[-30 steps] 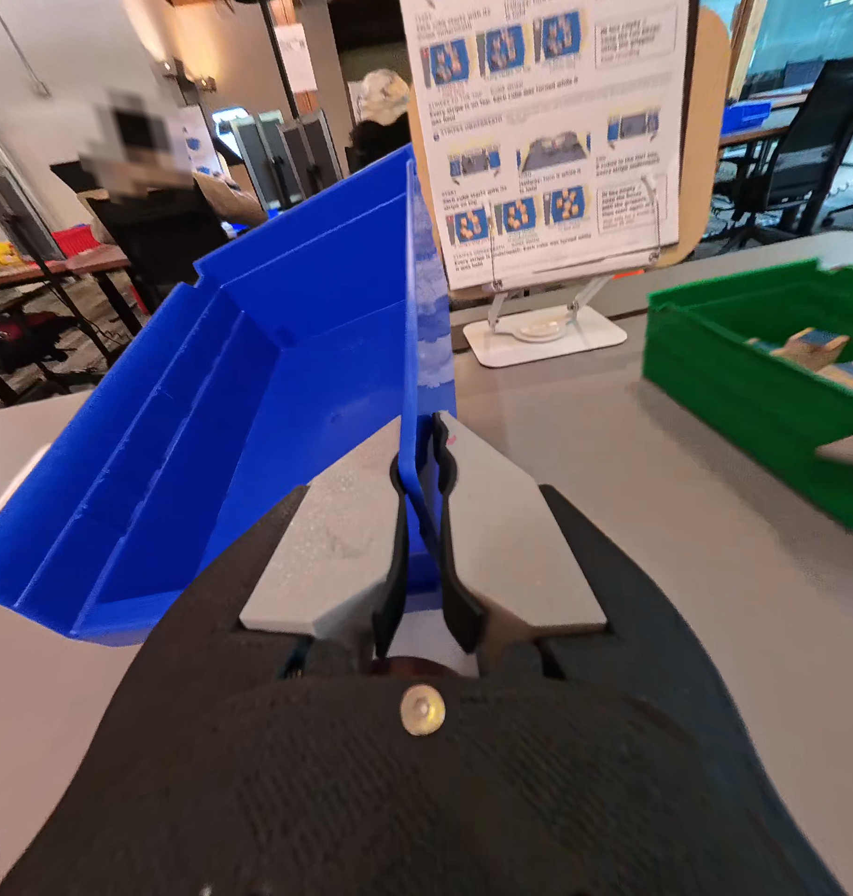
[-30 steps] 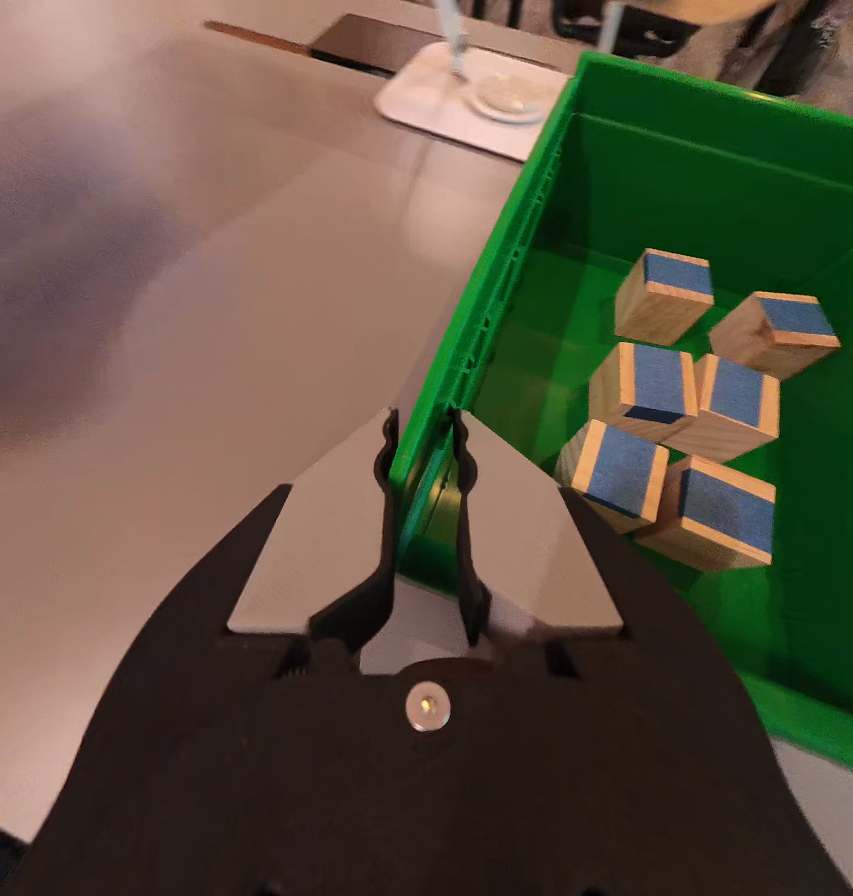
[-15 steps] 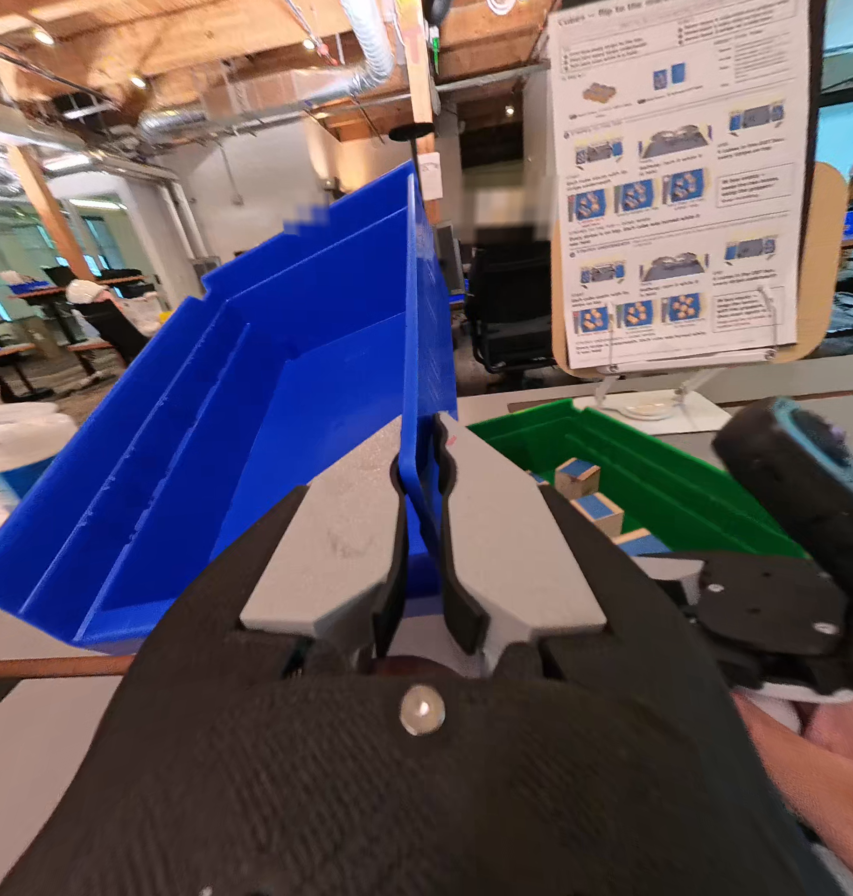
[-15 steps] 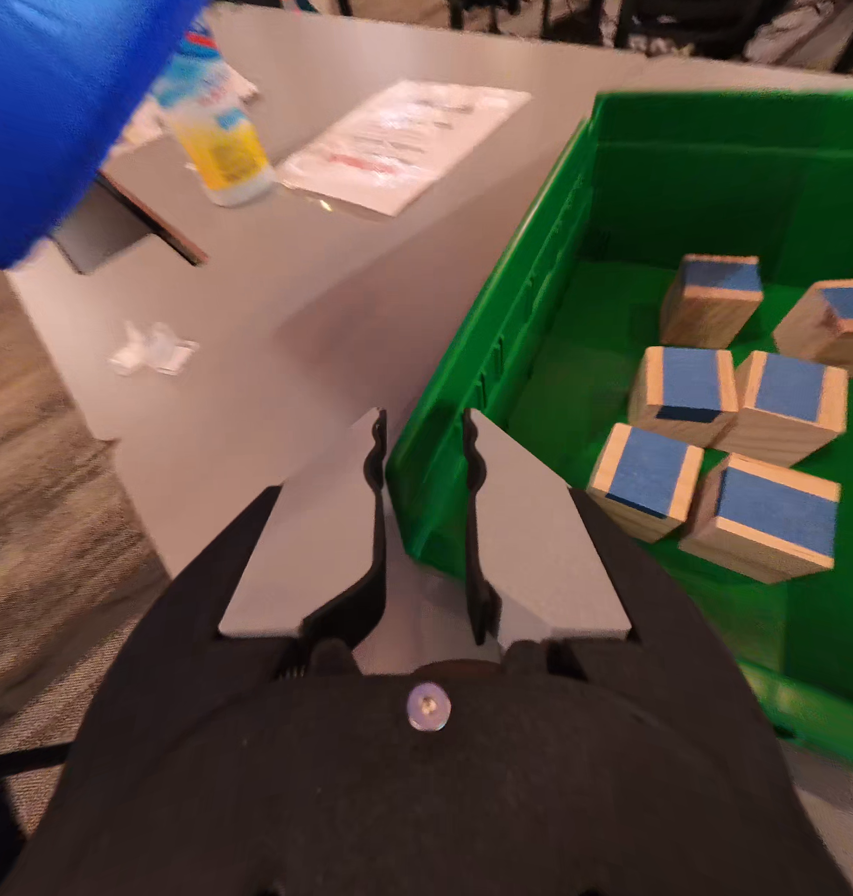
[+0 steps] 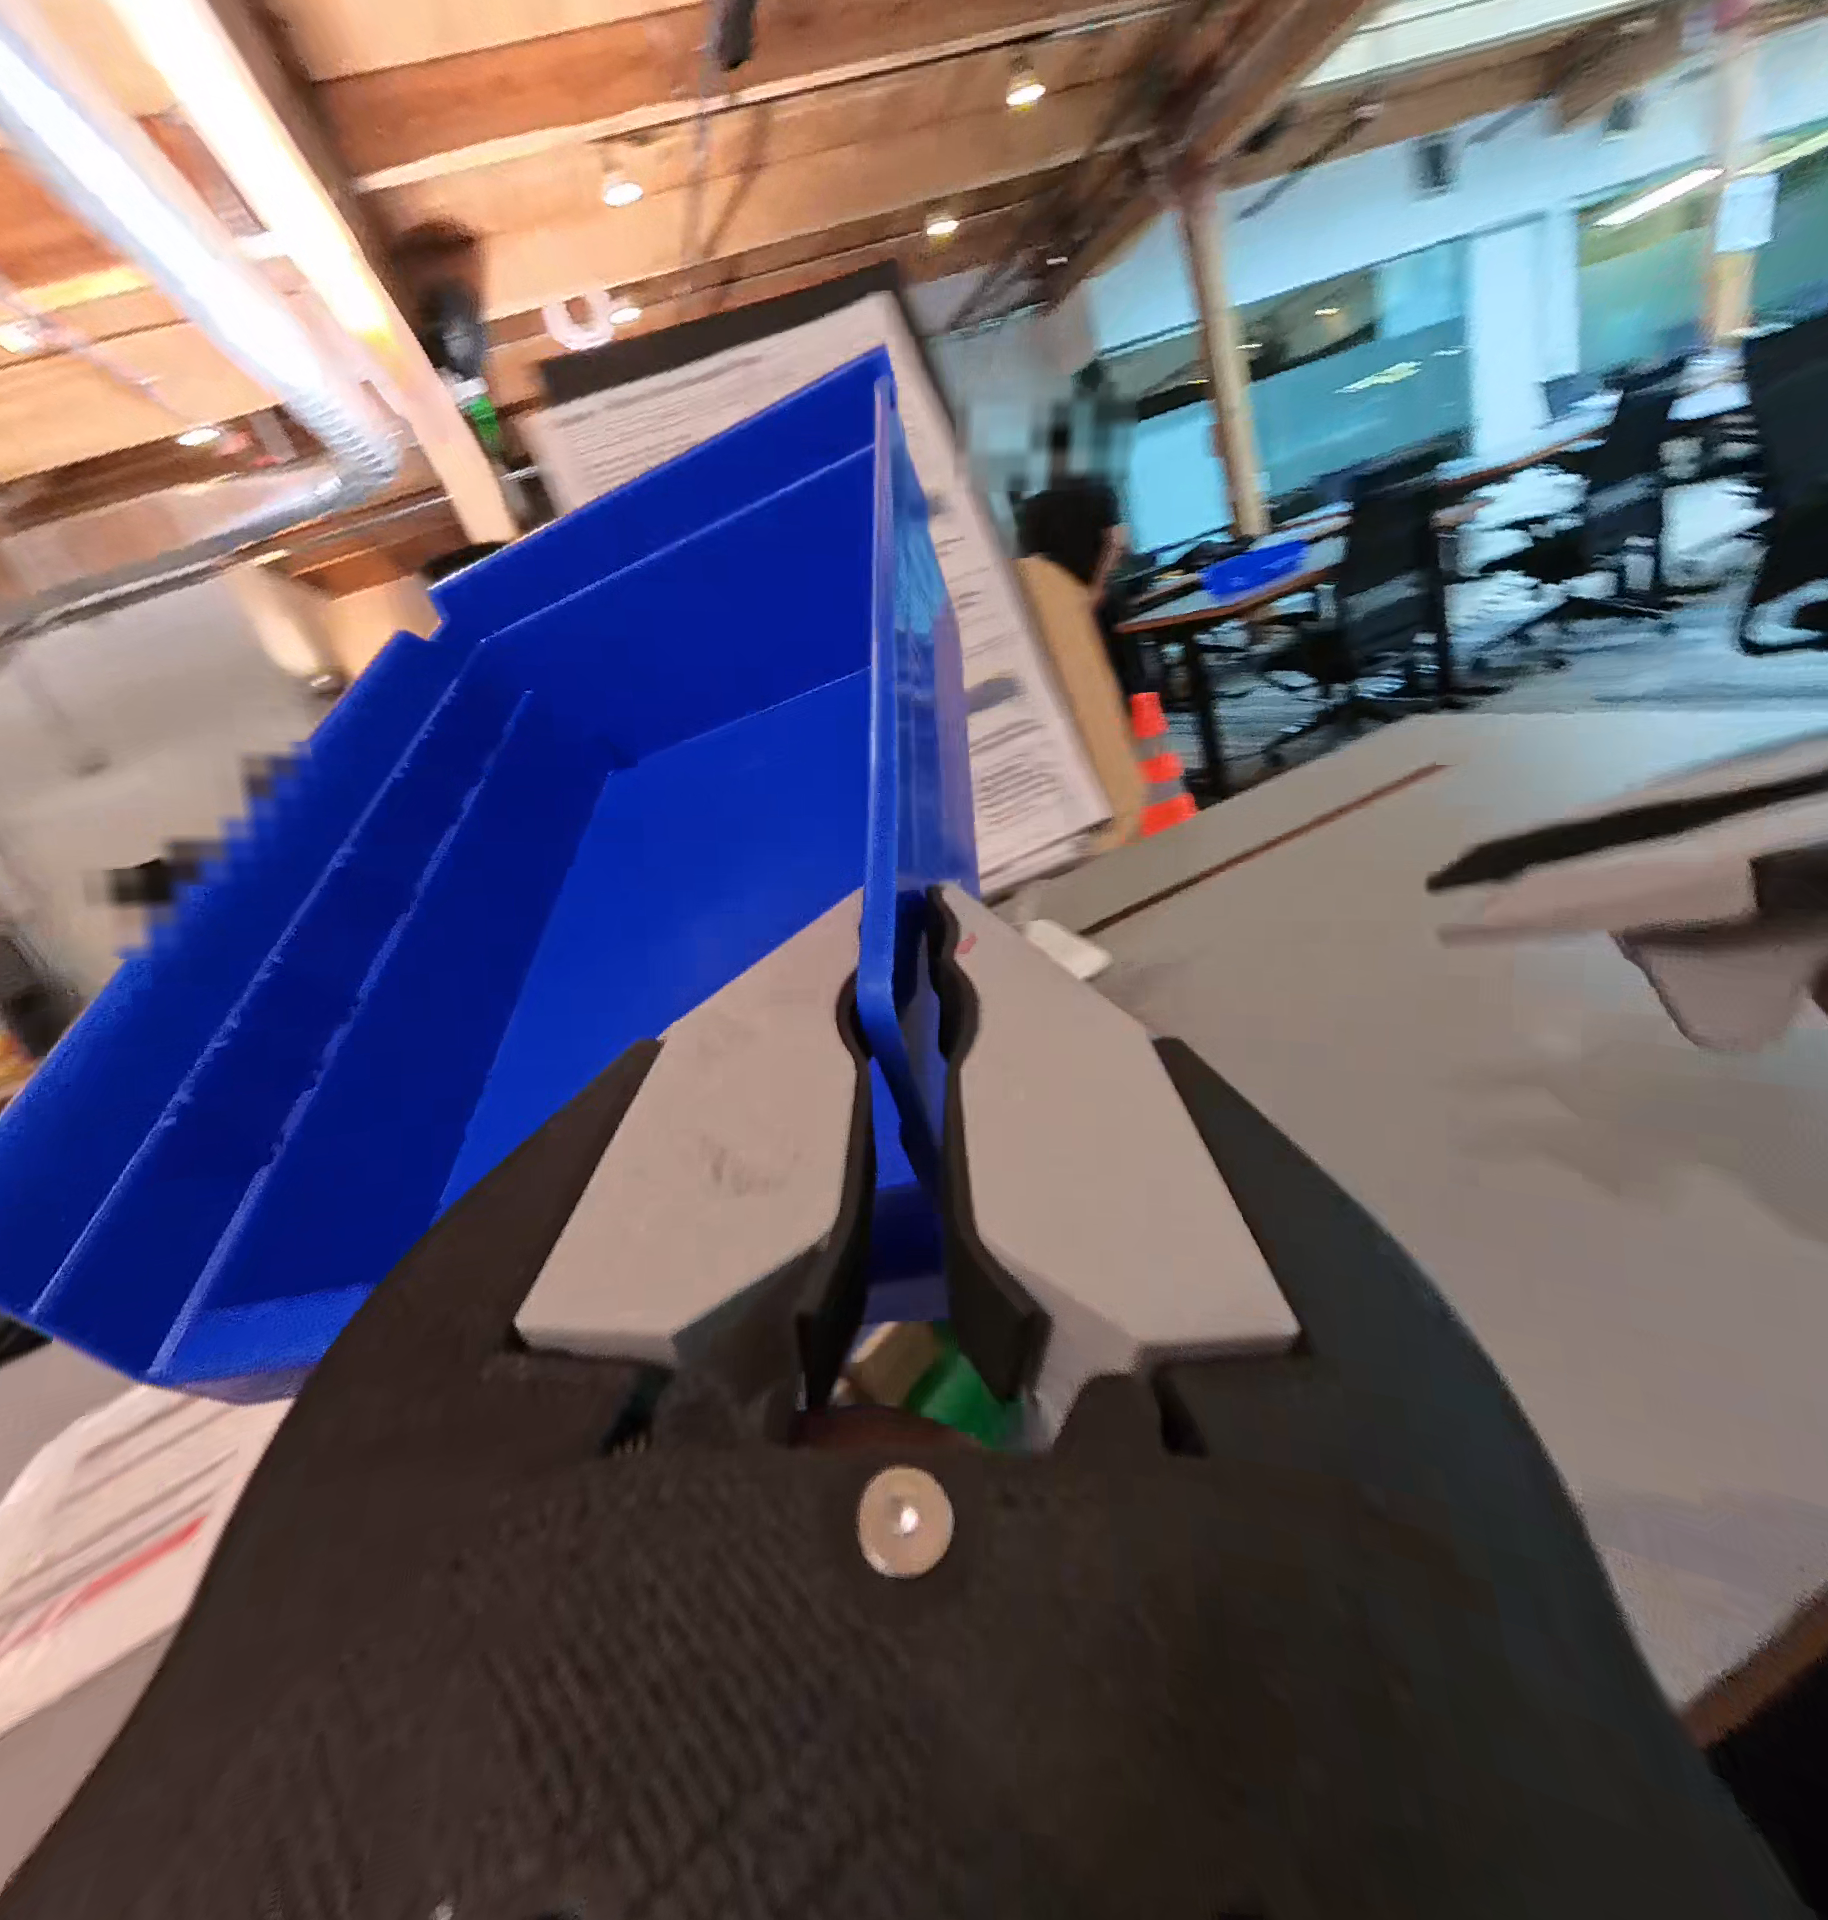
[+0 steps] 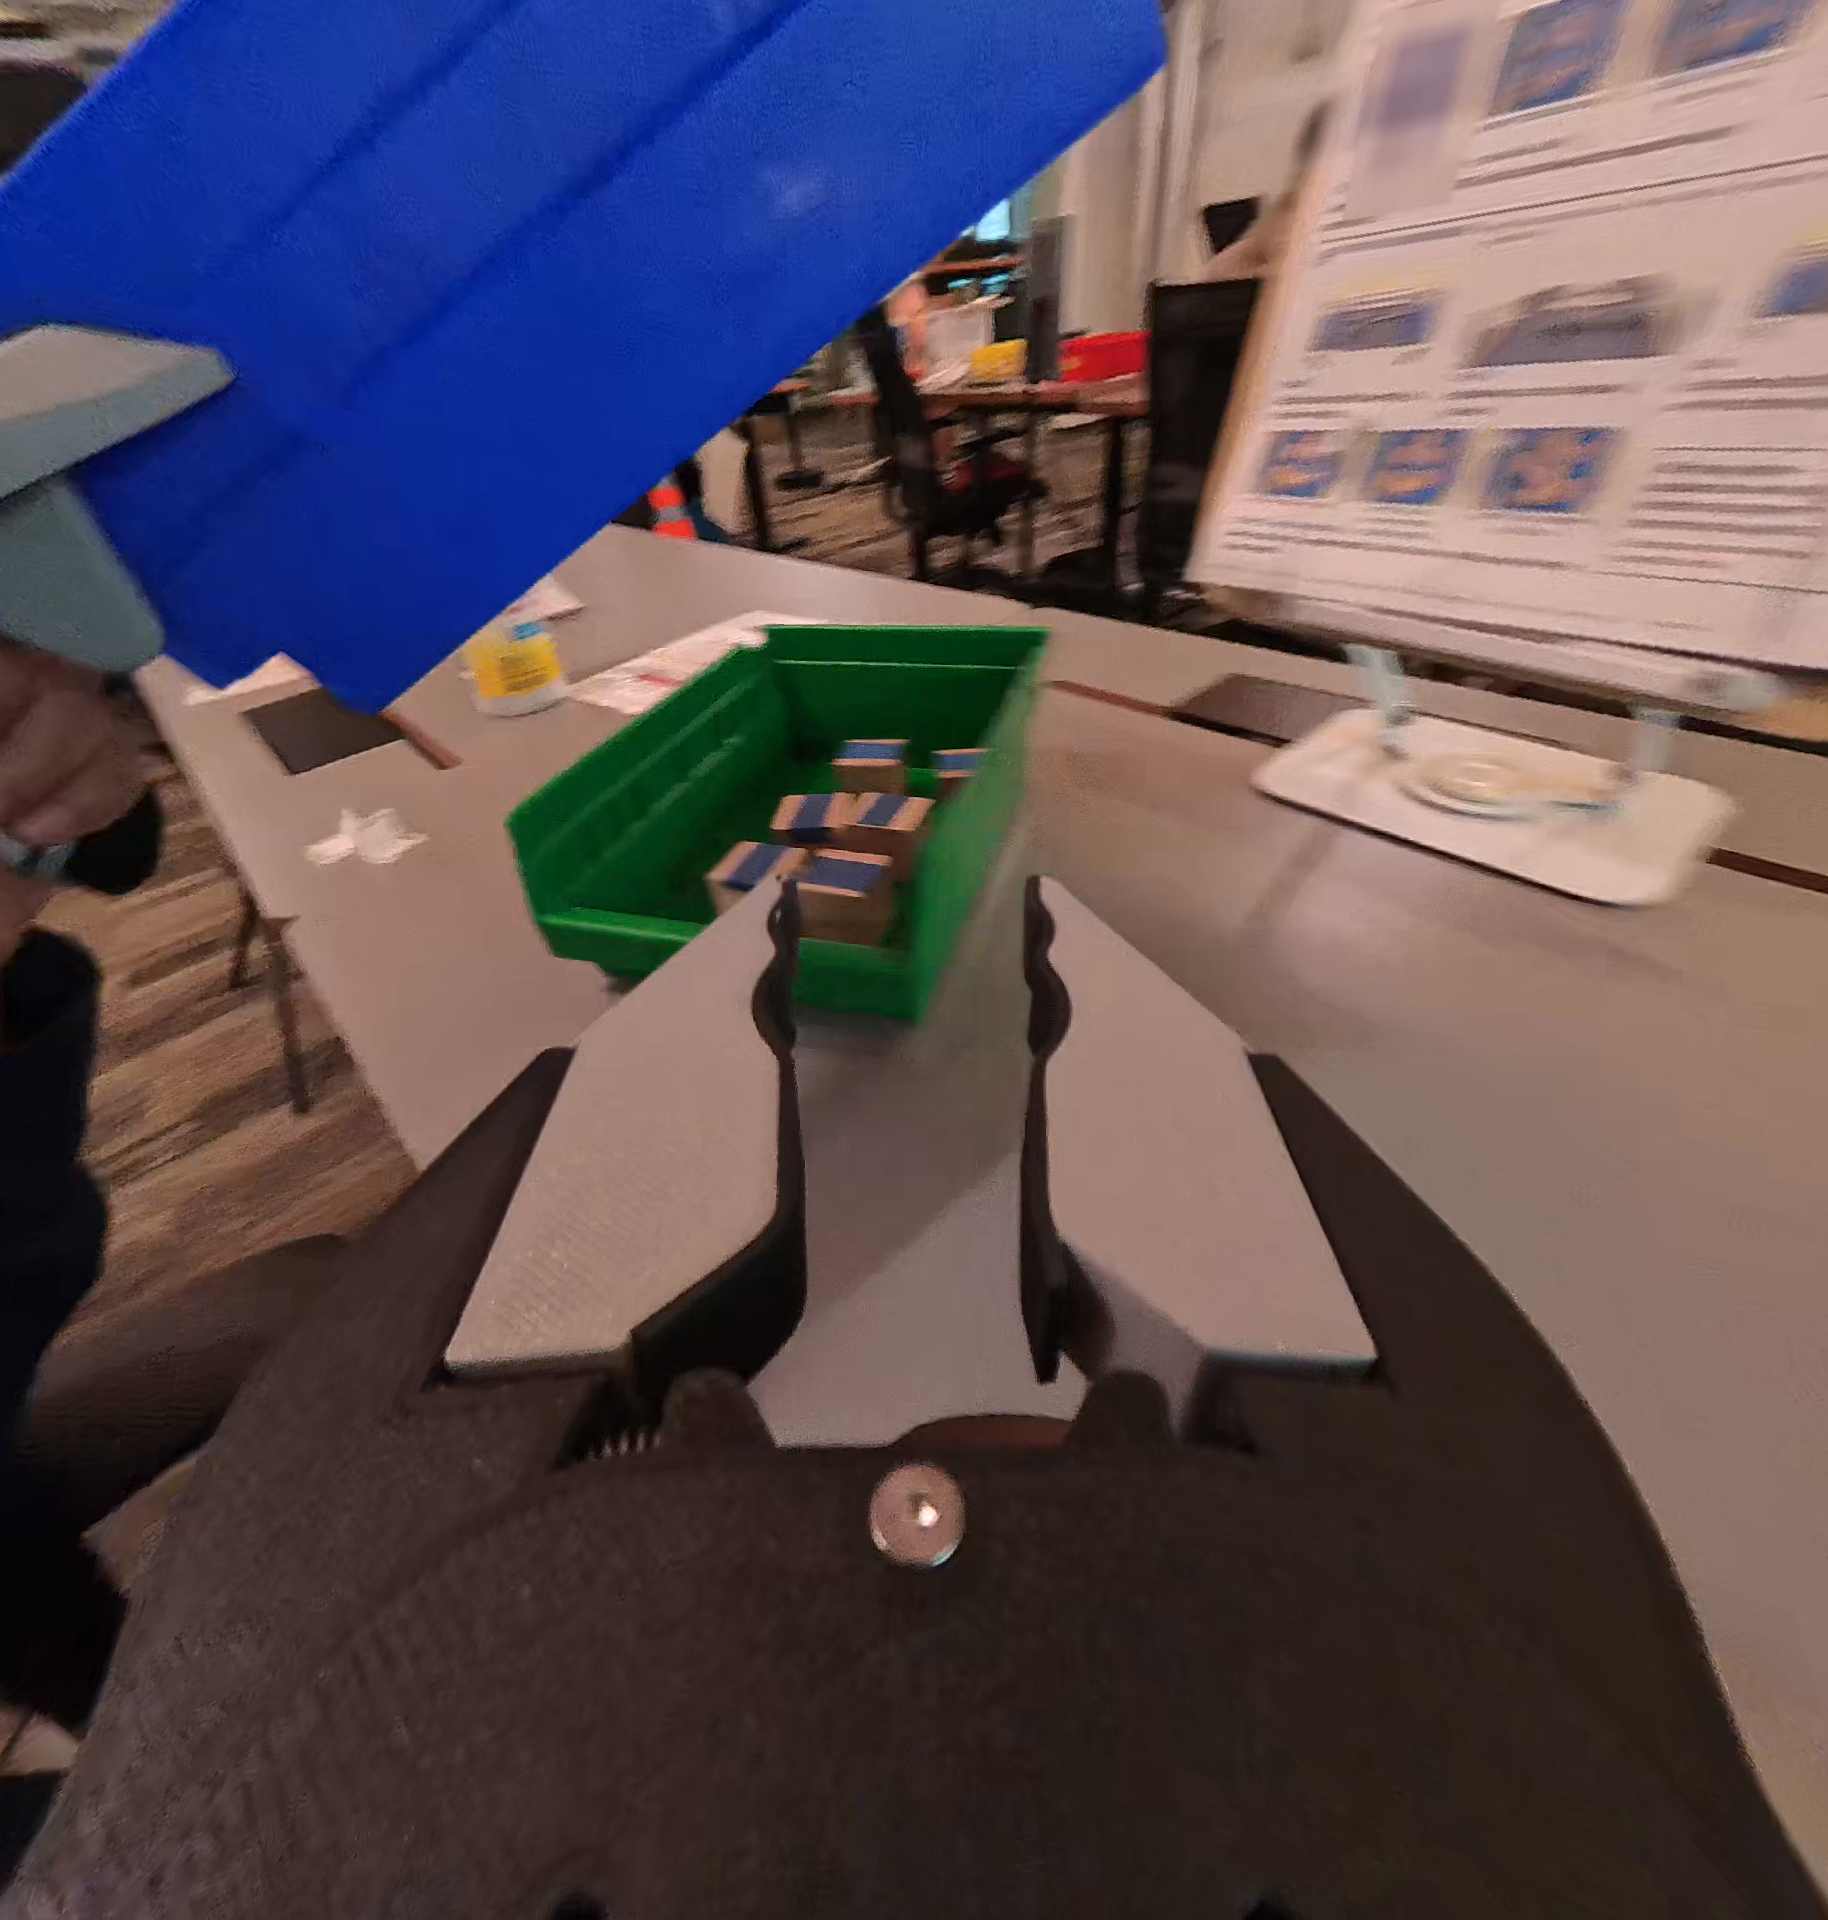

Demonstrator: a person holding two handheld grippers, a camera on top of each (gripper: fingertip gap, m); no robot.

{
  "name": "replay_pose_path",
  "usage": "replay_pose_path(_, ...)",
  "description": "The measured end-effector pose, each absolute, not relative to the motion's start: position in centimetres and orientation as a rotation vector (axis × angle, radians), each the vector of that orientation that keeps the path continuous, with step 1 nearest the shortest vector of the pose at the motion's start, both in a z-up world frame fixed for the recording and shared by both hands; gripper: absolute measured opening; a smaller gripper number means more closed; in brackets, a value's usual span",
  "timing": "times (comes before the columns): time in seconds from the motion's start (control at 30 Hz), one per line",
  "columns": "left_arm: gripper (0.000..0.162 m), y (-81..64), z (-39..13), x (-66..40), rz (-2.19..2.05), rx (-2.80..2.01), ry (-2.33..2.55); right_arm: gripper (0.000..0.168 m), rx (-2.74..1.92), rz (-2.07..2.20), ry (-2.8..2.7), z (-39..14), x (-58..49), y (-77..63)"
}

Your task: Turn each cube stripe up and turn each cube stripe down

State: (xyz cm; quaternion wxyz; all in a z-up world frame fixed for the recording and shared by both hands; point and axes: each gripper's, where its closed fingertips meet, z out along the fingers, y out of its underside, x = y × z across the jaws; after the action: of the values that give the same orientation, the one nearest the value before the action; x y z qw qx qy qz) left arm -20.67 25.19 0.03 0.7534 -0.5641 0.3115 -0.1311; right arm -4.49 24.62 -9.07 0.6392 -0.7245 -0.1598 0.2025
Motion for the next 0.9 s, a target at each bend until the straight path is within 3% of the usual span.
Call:
replay_pose_path(0.2, 0.003, 20.8, -4.9, -6.2, -0.455, -1.197, 0.967, 0.044, -1.66, 0.329, -0.148, -8.7, 8.7, 21.1)
replay_pose_path(0.37, 0.003, 20.6, -11.6, 2.9, -0.573, -1.316, 1.093, 0.045, -1.612, 0.259, -0.097, -5.9, 13.1, 19.5)
replay_pose_path(0.57, 0.002, 21.1, -18.6, 10.1, -0.598, -1.428, 1.191, 0.048, -1.672, 0.279, -0.093, -7.0, 13.9, 19.9)
replay_pose_path(0.73, 0.004, 21.0, -20.4, 13.8, -0.524, -1.413, 1.235, 0.048, -1.709, 0.314, -0.147, -8.2, 11.6, 20.8)
replay_pose_path(0.9, 0.053, 20.1, -18.9, 10.0, -0.609, -1.455, 1.255, 0.049, -1.83, 0.257, -0.254, -11.3, 9.5, 21.7)
